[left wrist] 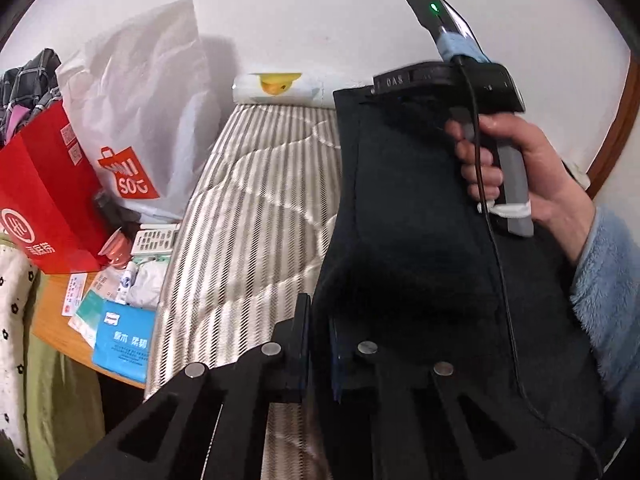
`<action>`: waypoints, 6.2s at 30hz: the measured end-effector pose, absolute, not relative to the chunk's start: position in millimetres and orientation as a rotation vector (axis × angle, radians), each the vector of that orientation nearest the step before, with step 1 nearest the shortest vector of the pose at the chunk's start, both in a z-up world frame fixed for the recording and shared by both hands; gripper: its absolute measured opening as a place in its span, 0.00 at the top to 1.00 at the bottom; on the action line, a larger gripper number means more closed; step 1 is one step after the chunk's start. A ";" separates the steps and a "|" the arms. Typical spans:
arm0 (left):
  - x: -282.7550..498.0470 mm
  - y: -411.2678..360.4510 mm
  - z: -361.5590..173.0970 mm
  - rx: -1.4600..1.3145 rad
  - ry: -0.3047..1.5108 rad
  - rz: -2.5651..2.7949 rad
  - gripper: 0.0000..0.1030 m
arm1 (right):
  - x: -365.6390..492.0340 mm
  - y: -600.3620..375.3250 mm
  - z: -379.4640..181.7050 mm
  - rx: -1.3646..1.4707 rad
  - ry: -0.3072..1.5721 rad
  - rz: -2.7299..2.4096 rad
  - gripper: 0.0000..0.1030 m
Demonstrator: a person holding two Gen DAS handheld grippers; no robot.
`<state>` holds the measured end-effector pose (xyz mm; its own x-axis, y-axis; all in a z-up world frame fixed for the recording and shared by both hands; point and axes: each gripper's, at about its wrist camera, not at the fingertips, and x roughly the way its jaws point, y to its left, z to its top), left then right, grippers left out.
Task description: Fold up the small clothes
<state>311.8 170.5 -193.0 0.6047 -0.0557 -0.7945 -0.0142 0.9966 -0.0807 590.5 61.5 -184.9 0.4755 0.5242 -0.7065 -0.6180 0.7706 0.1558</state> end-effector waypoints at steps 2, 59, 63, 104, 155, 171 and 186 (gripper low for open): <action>312.9 172.8 -197.6 -0.091 0.937 -0.023 0.92 | 594.5 68.7 -188.9 -0.113 0.828 0.697 0.90; 209.2 -27.3 -109.1 -0.074 0.841 -0.111 0.25 | 147.3 -643.7 -202.6 0.066 0.910 -0.347 0.29; 208.2 -24.6 -108.7 -0.047 0.846 -0.091 0.25 | 161.1 -638.1 -209.1 0.051 0.900 -0.379 0.26; 220.2 111.4 -111.7 -0.173 0.853 0.015 0.25 | 332.1 -267.4 -46.8 0.004 0.563 0.228 0.90; 343.6 -168.3 -187.8 0.162 0.955 -0.340 0.37 | 259.3 -438.3 -153.0 0.043 0.786 0.056 0.24; 340.5 -127.1 -154.9 0.084 0.871 -0.281 0.88 | 254.3 -434.8 -161.0 0.105 0.816 0.059 0.24; 325.4 46.7 -141.4 -0.219 0.927 -0.064 0.61 | 267.5 -381.1 -146.2 -0.006 0.797 0.096 0.24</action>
